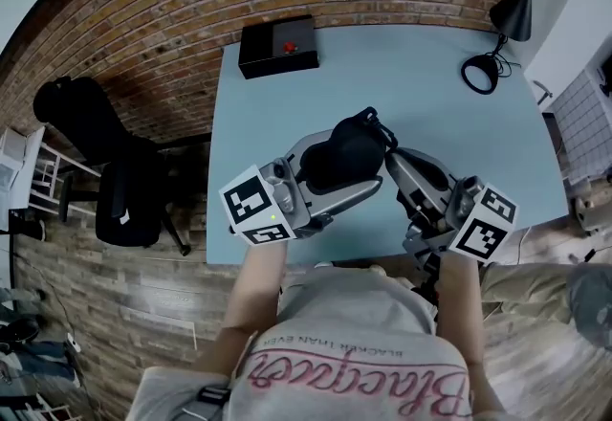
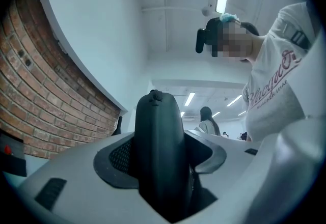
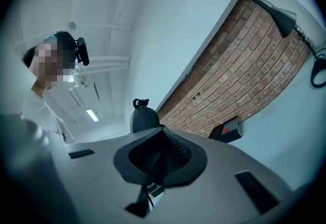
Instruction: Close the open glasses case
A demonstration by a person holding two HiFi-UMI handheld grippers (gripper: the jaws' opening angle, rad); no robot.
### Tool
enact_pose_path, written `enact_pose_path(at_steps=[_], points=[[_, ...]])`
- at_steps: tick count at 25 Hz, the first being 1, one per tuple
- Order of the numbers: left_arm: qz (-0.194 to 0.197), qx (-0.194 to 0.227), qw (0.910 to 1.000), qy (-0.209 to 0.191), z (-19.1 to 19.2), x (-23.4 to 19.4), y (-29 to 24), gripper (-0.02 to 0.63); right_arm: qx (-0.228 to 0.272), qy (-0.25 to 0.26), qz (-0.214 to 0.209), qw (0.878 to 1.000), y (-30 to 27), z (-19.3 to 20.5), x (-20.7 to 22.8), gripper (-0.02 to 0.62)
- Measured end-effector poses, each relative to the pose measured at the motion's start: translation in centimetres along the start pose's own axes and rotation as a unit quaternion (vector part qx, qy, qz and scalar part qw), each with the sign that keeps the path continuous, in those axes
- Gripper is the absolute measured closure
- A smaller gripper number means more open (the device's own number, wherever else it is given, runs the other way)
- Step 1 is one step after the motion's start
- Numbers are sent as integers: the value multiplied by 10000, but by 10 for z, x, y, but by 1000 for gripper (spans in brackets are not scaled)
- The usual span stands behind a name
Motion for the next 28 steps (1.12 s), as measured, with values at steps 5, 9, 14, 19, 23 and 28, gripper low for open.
enact_pose_path(at_steps=[5,9,14,19,23,28], points=[[32,312,9992,-242,-5,3,3,334,324,-1024,-255,9939,-1,2,2,577],[151,329,9989,-286,-7,4,2,334,437,-1154,-424,9915,-4,0,0,575],[238,185,9989,-362,-6,5,2,334,472,-1226,-409,9905,-7,-1,1,575],[311,178,9987,-355,-3,6,2,333,444,-1265,-376,9903,-7,-1,2,575],[166,547,9984,-25,-9,-4,9,333,400,-950,-400,9939,0,-2,2,572],[226,316,9990,202,-18,-11,10,333,-335,1025,-237,9939,-2,4,-10,428]])
Point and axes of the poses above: the fingertips, and each gripper's own axes: y backward along the fingers, x to its right, z out of its underside, the point moved 9 cm from there along y, backward along the fingers
